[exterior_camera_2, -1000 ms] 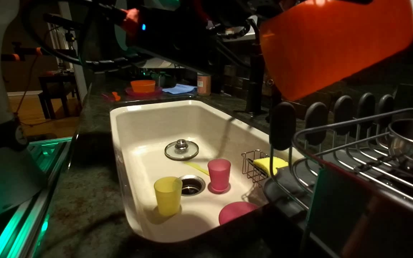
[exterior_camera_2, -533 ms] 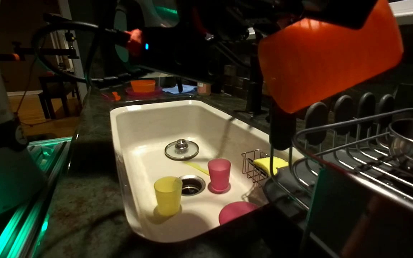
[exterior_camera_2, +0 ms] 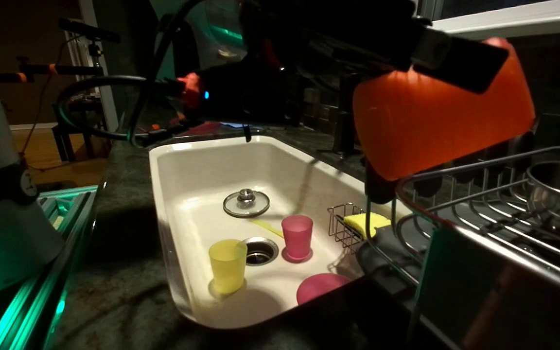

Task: Remove the orange cup from the sink

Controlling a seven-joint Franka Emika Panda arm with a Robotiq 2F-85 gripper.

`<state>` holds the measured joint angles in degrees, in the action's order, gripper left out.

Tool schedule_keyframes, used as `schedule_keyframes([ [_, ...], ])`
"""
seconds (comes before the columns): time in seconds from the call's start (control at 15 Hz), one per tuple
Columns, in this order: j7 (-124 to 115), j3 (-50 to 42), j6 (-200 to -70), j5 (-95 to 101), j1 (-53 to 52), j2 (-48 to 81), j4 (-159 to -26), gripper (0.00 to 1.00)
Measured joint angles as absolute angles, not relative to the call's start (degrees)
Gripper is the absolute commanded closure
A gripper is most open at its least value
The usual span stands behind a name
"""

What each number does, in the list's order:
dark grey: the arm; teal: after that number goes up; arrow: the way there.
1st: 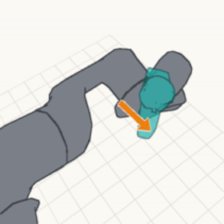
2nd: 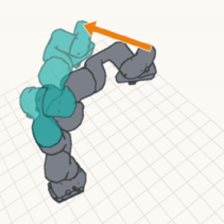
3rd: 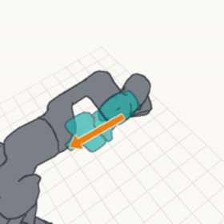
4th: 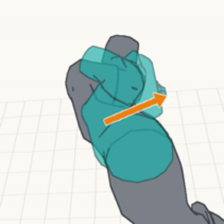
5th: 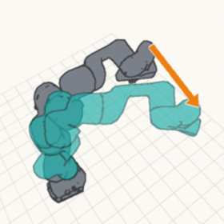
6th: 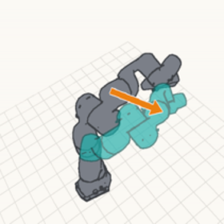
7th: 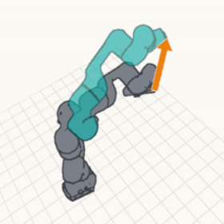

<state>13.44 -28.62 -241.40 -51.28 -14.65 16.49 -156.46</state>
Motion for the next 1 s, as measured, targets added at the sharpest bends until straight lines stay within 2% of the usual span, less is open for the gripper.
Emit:
schedule_keyframes([
  [0.4, 13.45, -18.49, -241.46, -50.00, -4.22, 15.20, -155.49, 0.56],
  [0.87, 13.97, -13.46, -241.73, -49.99, -2.48, 15.12, -155.19, 0.56],
  [0.93, 14.35, -13.86, -241.72, -49.99, -2.90, 15.13, -155.19, 0.18],
  [1.0, 14.82, -14.25, -241.70, -49.99, -3.36, 15.16, -155.19, 0.07],
])
